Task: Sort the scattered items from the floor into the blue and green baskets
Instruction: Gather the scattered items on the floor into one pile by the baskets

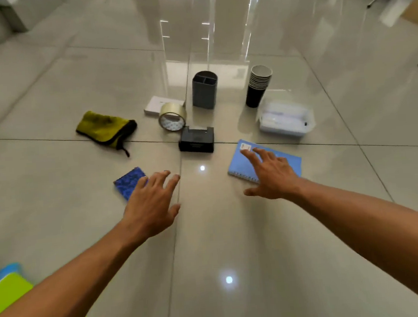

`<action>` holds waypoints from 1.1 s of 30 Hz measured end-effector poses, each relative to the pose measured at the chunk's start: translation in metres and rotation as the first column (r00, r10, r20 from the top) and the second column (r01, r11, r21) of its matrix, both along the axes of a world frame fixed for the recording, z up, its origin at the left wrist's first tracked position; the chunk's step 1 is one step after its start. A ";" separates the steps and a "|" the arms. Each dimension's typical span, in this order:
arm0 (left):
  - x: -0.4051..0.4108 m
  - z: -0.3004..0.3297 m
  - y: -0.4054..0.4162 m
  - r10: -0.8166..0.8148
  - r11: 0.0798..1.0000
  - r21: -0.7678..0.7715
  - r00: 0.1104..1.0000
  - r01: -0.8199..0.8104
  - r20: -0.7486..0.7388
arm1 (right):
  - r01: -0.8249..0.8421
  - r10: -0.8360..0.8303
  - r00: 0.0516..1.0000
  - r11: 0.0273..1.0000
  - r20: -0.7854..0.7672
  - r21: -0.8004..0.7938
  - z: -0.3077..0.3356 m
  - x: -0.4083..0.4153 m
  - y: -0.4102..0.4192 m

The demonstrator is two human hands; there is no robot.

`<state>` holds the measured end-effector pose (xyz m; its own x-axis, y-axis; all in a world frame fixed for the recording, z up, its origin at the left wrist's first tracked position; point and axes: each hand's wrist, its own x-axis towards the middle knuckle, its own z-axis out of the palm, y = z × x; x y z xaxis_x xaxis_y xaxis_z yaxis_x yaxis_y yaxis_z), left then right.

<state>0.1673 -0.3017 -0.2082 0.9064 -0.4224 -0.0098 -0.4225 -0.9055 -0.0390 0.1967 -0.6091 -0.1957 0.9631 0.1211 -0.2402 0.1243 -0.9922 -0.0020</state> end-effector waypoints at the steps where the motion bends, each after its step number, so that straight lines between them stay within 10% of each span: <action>1: 0.005 -0.005 -0.011 -0.012 1.000 0.008 1.000 0.012 0.003 | 0.025 -0.026 0.999 1.000 -0.039 -0.010 -0.003 0.003 -0.018; 33: 0.003 -0.022 0.025 0.021 0.998 -0.062 0.998 -0.025 -0.064 | 0.076 -0.101 0.950 0.993 -0.295 -0.096 -0.016 0.027 -0.005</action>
<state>0.1702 -0.2768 -0.2306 0.9142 -0.4033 -0.0409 -0.4015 -0.9148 0.0446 0.2233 -0.6140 -0.2118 0.8516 0.0063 -0.5241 0.0421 -0.9975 0.0564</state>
